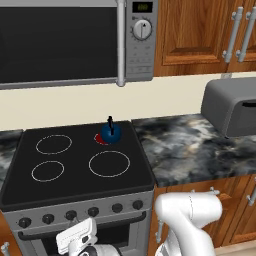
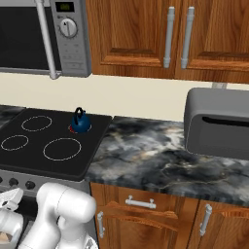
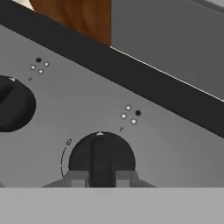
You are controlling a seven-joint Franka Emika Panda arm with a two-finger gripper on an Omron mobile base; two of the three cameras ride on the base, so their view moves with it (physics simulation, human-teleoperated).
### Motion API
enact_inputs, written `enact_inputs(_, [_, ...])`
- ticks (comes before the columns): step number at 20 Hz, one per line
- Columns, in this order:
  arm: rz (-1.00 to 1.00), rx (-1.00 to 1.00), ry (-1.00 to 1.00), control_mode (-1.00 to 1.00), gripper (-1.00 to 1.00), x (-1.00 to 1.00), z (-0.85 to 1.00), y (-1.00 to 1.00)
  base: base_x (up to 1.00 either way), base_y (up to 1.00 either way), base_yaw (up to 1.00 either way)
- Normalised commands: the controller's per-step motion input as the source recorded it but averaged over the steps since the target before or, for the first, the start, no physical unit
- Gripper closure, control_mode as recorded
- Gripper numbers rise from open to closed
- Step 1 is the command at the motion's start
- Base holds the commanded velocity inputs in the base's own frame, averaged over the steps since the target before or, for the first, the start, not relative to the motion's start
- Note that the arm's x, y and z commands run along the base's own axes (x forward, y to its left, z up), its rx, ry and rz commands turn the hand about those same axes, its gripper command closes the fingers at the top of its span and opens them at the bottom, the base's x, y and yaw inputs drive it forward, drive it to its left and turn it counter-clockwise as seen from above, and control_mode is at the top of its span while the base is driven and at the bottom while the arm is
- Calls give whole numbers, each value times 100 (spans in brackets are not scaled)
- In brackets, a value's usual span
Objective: The kettle is done boiling. Turn off the stove, then wait for 300 timesteps before moving the kettle to the dining table.
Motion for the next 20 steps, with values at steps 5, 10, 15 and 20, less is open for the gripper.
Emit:
enact_inputs(5, [10, 29, 0, -100, 100, 9, 16, 0, 0, 0, 0])
enact_inputs(10, [8, 30, 0, -100, 100, 6, 11, 0, 0, 0, 0])
enact_inputs(15, [5, 34, 0, -100, 100, 1, 11, 0, 0, 0, 0])
enact_inputs(20, [5, 35, 0, -100, 100, 0, 8, 0, 0, 0, 0])
